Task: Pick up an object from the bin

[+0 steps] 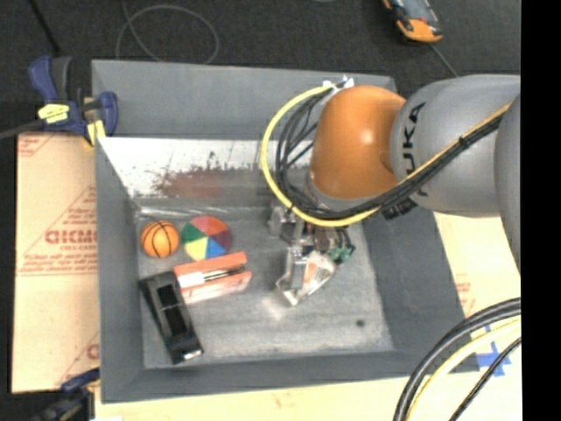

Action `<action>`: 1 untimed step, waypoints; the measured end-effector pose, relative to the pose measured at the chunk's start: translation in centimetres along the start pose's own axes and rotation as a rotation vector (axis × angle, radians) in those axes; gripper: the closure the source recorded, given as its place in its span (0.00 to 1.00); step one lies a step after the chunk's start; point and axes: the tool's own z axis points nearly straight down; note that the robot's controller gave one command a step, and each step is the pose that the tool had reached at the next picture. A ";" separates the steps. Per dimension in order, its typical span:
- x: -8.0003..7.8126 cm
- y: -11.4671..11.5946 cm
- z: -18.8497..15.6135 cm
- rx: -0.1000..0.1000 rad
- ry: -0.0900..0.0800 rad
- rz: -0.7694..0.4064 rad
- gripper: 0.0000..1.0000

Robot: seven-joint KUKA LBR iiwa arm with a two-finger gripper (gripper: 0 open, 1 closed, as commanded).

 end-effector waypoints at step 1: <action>-0.1 0.0 -0.4 0.000 -0.006 0.001 0.00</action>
Offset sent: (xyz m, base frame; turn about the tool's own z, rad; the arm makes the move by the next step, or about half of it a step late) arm -0.0427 -0.0459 -0.0541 -0.1113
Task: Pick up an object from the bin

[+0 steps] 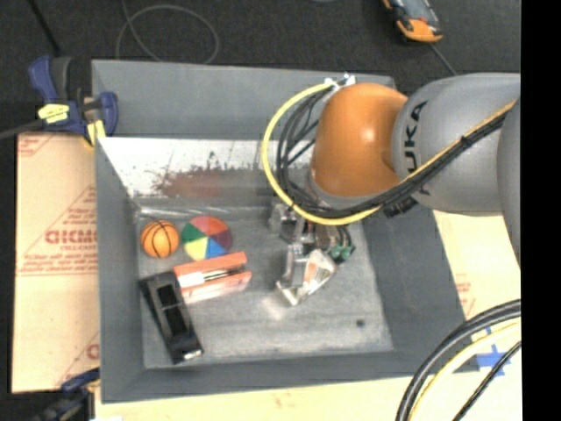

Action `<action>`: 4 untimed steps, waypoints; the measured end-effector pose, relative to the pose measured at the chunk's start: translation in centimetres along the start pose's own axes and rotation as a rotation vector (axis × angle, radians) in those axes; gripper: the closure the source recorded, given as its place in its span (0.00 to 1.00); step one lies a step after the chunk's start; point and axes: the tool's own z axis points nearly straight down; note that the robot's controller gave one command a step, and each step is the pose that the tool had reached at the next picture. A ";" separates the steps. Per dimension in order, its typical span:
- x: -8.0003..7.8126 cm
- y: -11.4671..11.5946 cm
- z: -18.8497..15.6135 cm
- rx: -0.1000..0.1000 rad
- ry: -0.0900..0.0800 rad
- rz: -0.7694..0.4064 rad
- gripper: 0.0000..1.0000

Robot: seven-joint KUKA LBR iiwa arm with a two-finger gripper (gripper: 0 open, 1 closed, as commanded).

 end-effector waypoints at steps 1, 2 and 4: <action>2.2 -2.4 3.0 0.002 -0.005 -0.061 0.00; 1.4 -4.6 7.6 -0.003 0.000 0.242 1.00; 1.7 -6.2 3.0 0.000 0.008 0.251 1.00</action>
Offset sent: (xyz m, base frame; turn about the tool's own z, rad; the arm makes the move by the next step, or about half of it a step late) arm -0.0164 -0.0478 -0.0804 0.2448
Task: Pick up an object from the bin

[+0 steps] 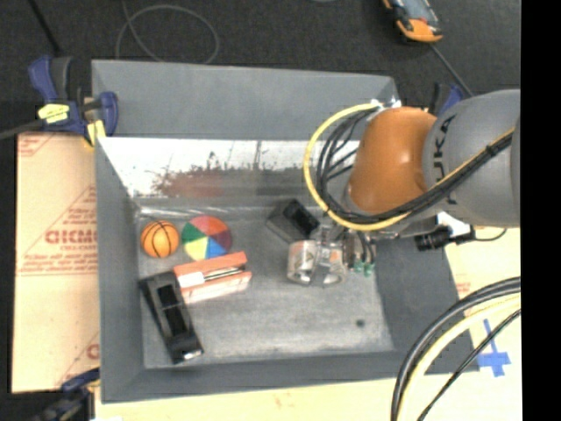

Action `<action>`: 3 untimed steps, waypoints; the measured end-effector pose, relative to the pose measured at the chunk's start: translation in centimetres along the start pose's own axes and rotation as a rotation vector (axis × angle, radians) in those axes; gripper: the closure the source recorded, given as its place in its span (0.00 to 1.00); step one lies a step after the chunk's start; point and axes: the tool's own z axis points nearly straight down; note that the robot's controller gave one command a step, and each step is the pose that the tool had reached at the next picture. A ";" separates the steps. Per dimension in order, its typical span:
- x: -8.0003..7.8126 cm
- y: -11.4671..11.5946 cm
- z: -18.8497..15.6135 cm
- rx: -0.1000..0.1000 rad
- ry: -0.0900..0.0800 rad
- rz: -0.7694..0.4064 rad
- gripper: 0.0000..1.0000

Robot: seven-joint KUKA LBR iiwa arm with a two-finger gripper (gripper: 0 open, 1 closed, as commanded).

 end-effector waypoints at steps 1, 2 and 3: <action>-0.7 -0.3 -2.2 0.001 -0.006 0.009 1.00; -1.4 0.1 -3.0 -0.001 -0.015 0.011 1.00; -4.6 -2.6 -4.8 0.002 -0.008 -0.222 1.00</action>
Offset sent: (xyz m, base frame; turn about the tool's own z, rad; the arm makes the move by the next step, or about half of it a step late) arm 0.0297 0.0158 0.0238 -0.4309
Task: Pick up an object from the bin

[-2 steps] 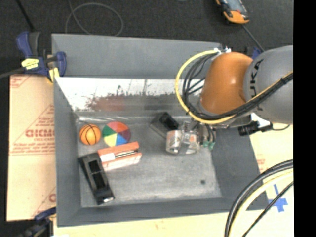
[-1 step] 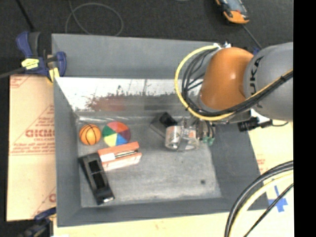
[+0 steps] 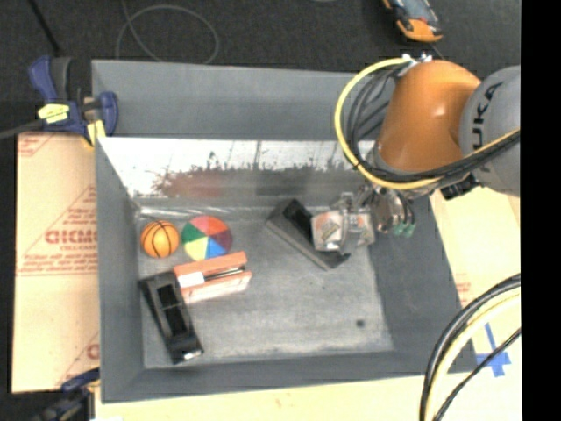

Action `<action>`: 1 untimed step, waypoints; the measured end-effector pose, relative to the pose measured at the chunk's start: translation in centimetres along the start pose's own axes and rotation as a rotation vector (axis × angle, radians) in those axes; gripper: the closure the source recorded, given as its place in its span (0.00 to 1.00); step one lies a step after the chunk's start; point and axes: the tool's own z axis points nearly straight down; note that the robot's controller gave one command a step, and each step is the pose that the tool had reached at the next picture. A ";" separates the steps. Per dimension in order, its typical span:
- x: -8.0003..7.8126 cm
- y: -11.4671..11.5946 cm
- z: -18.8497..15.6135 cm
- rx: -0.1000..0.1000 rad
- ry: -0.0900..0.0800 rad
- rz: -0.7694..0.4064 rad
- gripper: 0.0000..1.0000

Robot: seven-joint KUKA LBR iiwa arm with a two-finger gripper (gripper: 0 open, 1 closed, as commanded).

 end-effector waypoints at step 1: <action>0.0 0.0 0.0 0.000 0.000 0.000 1.00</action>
Offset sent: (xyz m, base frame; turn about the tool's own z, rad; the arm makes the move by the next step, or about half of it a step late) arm 0.0108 -0.0129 0.0706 -0.0085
